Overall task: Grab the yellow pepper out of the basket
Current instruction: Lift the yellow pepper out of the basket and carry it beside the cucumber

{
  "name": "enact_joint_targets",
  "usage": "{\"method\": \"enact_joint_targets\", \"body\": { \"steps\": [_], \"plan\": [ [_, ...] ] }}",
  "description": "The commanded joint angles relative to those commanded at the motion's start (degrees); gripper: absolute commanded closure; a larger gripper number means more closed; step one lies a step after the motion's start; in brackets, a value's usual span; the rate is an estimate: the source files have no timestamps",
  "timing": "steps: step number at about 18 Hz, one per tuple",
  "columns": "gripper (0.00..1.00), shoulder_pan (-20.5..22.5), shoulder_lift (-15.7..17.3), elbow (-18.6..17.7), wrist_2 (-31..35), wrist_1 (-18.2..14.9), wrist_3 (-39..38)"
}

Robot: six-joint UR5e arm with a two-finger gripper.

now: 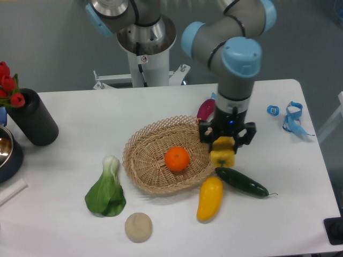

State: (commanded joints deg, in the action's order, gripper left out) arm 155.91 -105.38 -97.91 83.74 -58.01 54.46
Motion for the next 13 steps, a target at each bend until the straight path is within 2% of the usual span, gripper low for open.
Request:
{"method": "enact_joint_targets", "body": {
  "steps": [2,8,10,13],
  "plan": [
    [0.8,0.53,-0.27,0.0,3.08,-0.27,4.41],
    [0.8,2.03,-1.76,2.2,5.2,-0.53,11.01],
    [0.8,2.03,-1.76,2.2,5.29,-1.23,11.45],
    [0.8,2.11,-1.67,2.2,5.55,-3.16,16.1]
  ]
}}
